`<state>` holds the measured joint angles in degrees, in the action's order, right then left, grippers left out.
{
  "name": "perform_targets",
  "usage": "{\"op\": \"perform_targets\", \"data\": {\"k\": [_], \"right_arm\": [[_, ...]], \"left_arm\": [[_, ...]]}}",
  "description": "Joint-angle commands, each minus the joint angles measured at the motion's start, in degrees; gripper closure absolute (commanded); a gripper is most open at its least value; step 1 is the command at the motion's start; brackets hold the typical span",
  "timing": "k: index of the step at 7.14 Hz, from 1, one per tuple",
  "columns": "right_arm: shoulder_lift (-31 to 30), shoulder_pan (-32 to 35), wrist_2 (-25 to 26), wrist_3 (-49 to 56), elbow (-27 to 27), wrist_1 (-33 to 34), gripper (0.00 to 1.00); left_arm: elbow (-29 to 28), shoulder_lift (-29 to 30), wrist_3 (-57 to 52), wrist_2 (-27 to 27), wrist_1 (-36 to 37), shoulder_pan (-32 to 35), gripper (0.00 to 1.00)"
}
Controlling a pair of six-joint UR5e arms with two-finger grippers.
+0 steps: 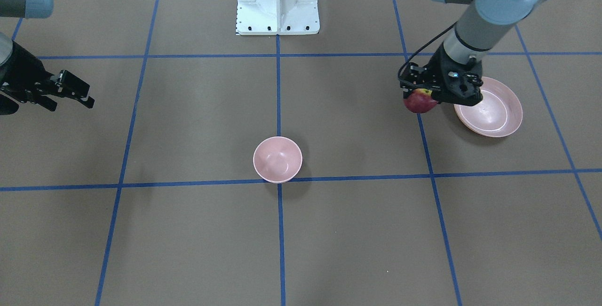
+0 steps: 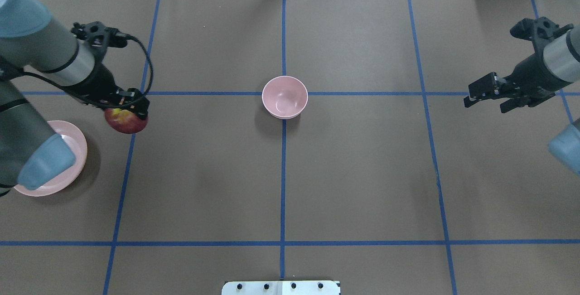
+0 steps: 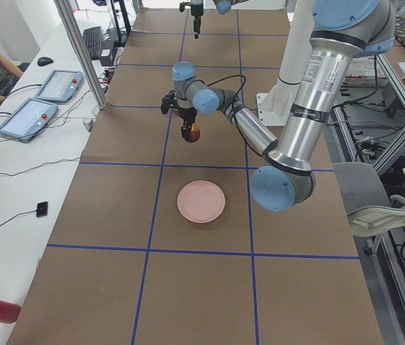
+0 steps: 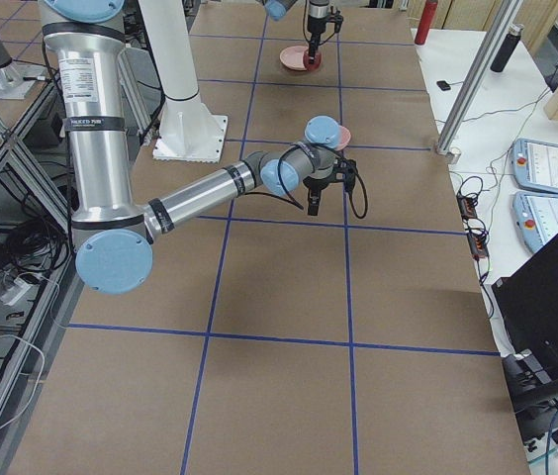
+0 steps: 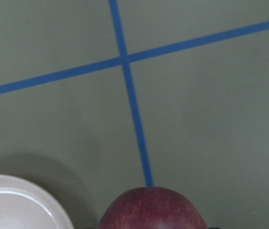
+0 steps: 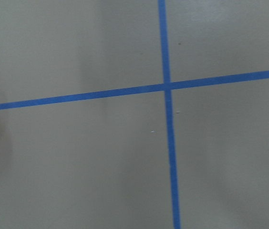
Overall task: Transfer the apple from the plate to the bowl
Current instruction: 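Lift the apple with the left gripper and carry it toward the bowl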
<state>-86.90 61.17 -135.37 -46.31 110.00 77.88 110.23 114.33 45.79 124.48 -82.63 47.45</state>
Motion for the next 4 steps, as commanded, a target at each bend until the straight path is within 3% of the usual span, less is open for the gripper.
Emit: {"op": "perform_targets", "data": {"k": [1, 3, 4], "right_arm": [[-3.44, 2.64, -0.60, 7.62, -0.66, 0.17, 0.00], [-3.53, 2.64, -0.60, 7.72, -0.75, 0.00, 0.00], [-3.45, 2.64, -0.60, 7.64, -0.66, -0.01, 0.00]], "left_arm": [[-14.06, 21.08, 13.05, -3.00, 3.79, -5.16, 1.00], [-37.34, 39.65, 14.94, -5.46, 2.83, -6.32, 1.00], [-43.11, 42.26, 14.94, -5.74, 0.30, -6.41, 1.00]]}}
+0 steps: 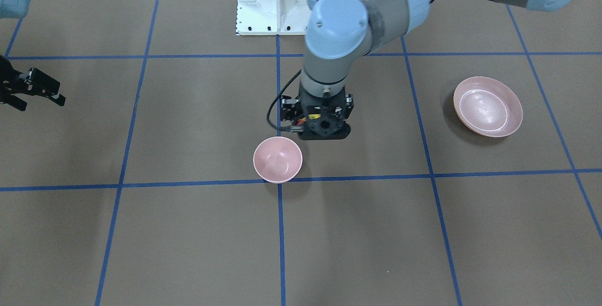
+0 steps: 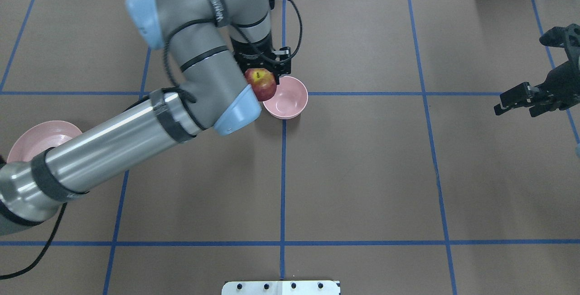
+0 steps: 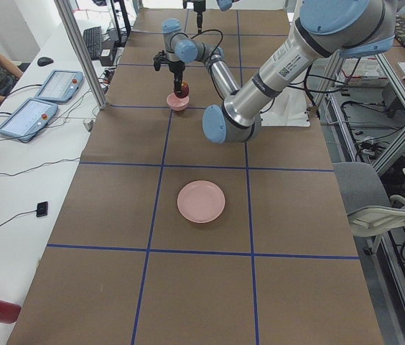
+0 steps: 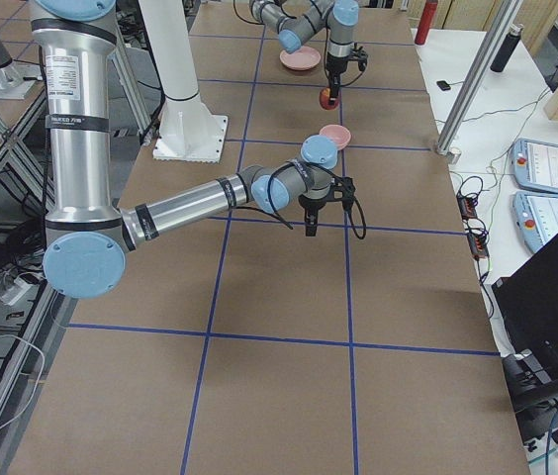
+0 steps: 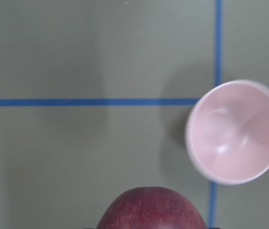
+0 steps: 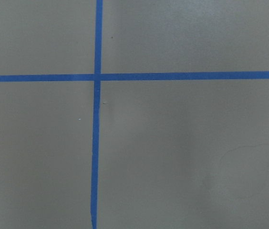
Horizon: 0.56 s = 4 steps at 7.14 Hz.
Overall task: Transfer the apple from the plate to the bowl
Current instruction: 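Lift the apple with the left gripper and carry it toward the bowl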
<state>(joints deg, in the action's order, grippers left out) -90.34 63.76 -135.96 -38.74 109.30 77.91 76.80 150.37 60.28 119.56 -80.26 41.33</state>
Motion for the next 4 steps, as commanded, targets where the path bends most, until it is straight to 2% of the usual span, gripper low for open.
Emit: {"op": "perform_targets", "data": {"k": [1, 2, 4], "right_arm": [[-0.02, -0.04, -0.01, 0.07, 0.03, -0.04, 0.00], [0.07, -0.04, -0.01, 0.07, -0.05, -0.04, 0.00], [0.16, -0.04, 0.08, -0.02, 0.12, 0.05, 0.00]], "left_arm": [[-14.70, 6.68, 1.76, -2.48, -7.23, -1.59, 1.00], [-17.53, 7.21, 2.38, -4.41, -10.85, -2.30, 1.00], [-18.26, 7.04, 2.38, -4.51, -11.50, -3.10, 1.00]]}}
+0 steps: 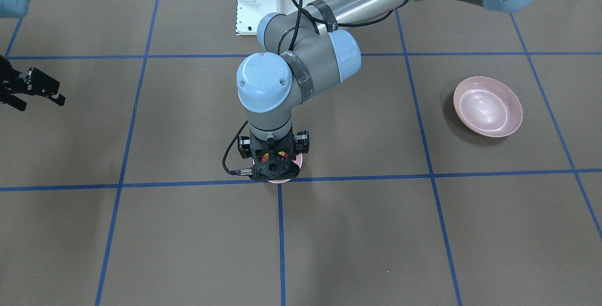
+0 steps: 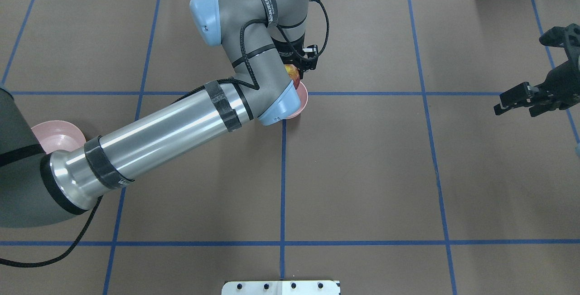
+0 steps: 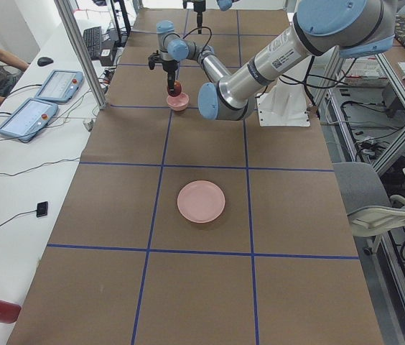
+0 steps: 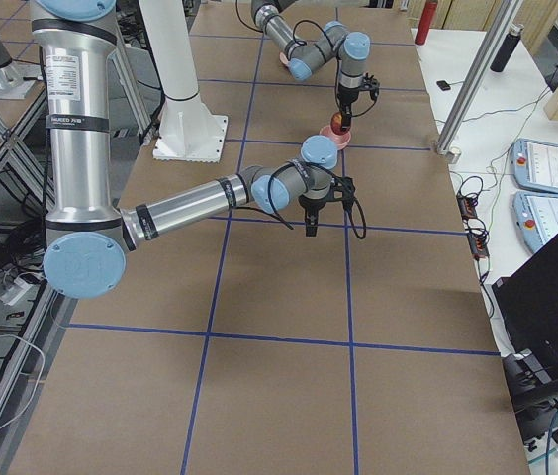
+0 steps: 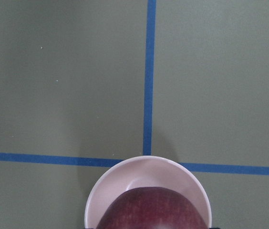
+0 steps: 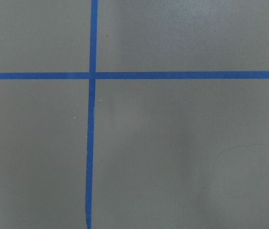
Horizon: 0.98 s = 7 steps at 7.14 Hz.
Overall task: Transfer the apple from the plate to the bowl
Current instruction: 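Lift the apple with the left gripper and carry it toward the bowl, then lower the apple into the pink bowl and open the left gripper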
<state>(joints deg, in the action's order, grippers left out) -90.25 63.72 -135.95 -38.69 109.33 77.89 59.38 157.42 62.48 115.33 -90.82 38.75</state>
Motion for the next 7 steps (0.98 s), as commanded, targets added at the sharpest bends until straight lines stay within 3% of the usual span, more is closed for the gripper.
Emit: {"op": "perform_targets", "data": {"k": [1, 7], "right_arm": [[0.33, -0.09, 0.07, -0.07, -0.17, 0.15, 0.00], [0.34, -0.09, 0.07, -0.07, -0.26, 0.24, 0.00]], "left_arm": [[-0.93, -0.18, 0.10, -0.37, -0.94, -1.13, 1.00], [-1.98, -0.36, 0.18, -3.69, -1.90, -2.80, 1.00]]}}
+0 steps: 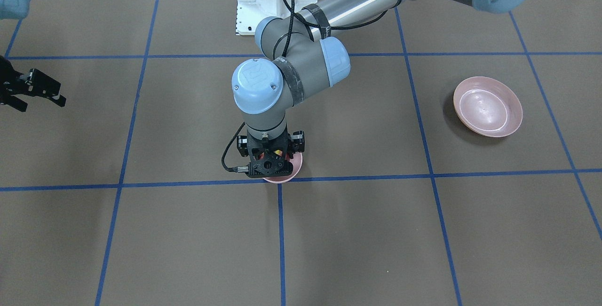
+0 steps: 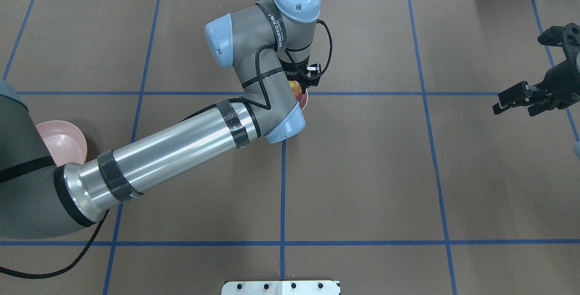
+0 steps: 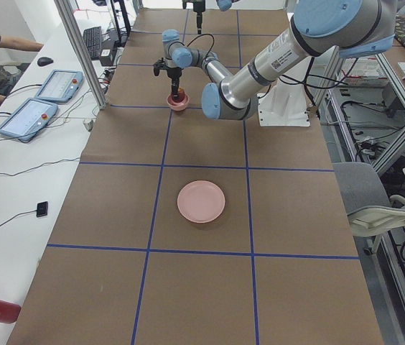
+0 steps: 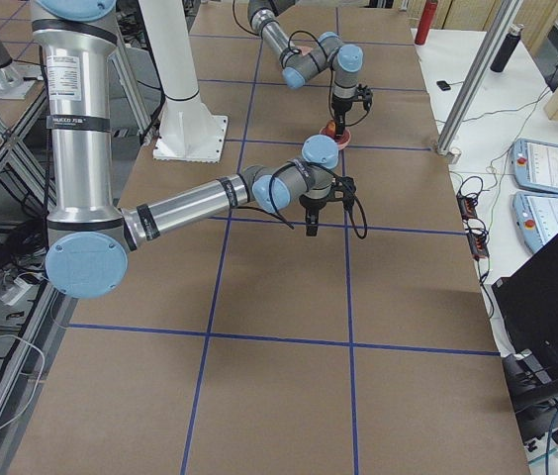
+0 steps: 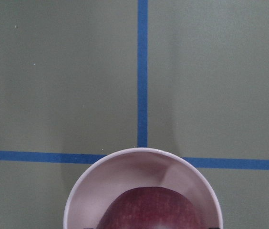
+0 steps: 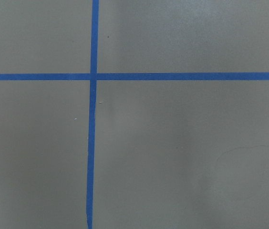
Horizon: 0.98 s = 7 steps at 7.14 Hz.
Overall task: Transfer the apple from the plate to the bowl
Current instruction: 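Lower the apple into the pink bowl and open the left gripper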
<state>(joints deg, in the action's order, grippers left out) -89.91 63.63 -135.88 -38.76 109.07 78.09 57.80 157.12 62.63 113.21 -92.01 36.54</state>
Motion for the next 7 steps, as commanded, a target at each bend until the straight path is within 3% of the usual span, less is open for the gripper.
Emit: {"op": "perform_targets", "data": {"k": [1, 2, 5, 6, 7], "right_arm": [[-0.17, 0.00, 0.00, 0.00, 0.00, -0.04, 0.00], [-0.18, 0.00, 0.00, 0.09, 0.00, 0.05, 0.00], [-0.18, 0.00, 0.00, 0.09, 0.00, 0.05, 0.00], [-0.26, 0.17, -0.09, 0.09, 0.00, -0.04, 0.00], [-0.44, 0.35, -0.09, 0.26, -0.09, -0.13, 0.00]], "left_arm": [[-0.93, -0.23, -0.22, -2.11, -1.84, -0.68, 0.18], [-0.85, -0.32, -0.22, -2.03, -2.55, -0.76, 0.02], [0.81, -0.58, -0.49, -2.03, -2.21, -0.24, 0.02], [6.13, -2.33, -0.40, -1.95, -0.73, 0.98, 0.02], [16.62, -8.09, -0.66, -1.94, 4.16, 1.60, 0.02]]}}
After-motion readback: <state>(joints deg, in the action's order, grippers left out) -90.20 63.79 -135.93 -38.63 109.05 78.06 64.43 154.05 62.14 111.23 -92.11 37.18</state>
